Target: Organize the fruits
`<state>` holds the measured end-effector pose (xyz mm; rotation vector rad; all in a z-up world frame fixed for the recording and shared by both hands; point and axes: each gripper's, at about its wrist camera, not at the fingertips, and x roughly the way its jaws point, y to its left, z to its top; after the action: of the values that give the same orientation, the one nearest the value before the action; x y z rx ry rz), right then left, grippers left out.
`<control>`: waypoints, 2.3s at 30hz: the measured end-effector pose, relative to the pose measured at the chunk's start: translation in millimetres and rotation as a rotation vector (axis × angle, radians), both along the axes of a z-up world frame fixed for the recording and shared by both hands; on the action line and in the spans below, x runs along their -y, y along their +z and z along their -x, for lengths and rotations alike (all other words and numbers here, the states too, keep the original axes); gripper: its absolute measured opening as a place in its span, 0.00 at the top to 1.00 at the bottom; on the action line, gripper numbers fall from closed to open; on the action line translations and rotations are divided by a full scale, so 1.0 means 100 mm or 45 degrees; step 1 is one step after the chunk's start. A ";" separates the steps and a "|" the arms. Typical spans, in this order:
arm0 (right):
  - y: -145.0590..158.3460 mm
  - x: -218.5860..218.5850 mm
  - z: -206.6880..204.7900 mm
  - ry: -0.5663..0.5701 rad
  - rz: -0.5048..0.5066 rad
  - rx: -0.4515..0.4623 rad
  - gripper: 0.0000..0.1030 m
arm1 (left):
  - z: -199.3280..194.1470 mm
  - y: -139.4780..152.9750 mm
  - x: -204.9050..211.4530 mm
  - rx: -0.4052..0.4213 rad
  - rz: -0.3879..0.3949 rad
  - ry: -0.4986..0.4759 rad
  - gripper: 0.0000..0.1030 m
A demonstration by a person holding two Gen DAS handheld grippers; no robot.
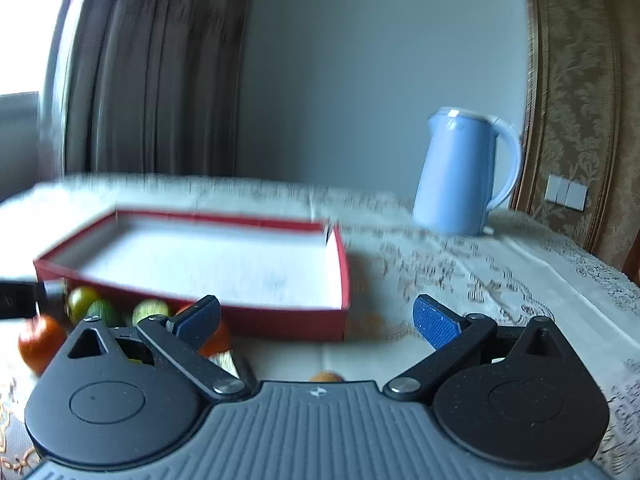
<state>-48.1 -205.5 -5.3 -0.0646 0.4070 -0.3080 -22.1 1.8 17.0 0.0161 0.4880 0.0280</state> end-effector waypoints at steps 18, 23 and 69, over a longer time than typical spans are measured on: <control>0.28 -0.11 -0.03 0.072 -0.089 -0.128 0.00 | 0.25 0.27 0.16 0.105 0.010 -0.009 0.00; 0.28 -0.10 -0.03 0.073 -0.102 -0.133 0.00 | 0.24 0.28 0.15 0.097 0.014 -0.002 0.00; 0.27 0.01 0.05 0.051 -0.157 -0.088 0.00 | 0.15 0.13 0.10 0.023 0.061 -0.005 0.00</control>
<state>-52.8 -206.1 21.2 0.0372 0.4915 -0.2411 -37.5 -8.4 30.2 -0.0304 0.4703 0.0127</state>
